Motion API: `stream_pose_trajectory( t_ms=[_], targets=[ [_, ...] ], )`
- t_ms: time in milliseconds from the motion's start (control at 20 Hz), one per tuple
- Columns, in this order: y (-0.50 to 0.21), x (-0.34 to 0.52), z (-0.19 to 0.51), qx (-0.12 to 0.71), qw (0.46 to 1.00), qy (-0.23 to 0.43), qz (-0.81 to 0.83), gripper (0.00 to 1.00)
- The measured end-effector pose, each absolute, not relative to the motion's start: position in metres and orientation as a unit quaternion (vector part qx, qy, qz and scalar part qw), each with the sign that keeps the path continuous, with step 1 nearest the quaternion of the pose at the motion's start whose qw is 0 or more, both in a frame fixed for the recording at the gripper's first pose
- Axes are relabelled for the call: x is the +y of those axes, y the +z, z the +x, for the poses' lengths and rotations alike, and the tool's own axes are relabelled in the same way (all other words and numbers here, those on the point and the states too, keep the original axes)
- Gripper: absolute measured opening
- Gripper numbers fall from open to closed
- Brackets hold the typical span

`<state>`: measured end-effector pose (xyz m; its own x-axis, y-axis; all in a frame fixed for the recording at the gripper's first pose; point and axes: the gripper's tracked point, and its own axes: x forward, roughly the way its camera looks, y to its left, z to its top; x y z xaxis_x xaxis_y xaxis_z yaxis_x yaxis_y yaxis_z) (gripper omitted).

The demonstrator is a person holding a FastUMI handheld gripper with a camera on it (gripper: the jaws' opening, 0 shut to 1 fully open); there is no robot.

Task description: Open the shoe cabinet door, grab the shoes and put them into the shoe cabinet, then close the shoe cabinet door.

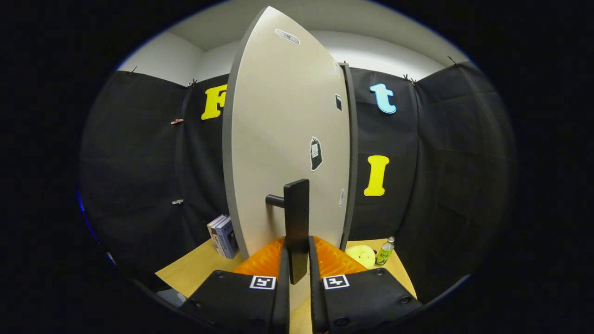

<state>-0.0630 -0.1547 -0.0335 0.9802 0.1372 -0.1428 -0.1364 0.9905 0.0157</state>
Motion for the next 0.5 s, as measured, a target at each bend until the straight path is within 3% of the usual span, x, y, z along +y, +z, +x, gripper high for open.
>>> stream_pose_trajectory(
  t_ms=[500],
  targets=[
    [0.001,-0.194,-0.114,0.031,0.999,0.038,0.008,0.22]
  ],
)
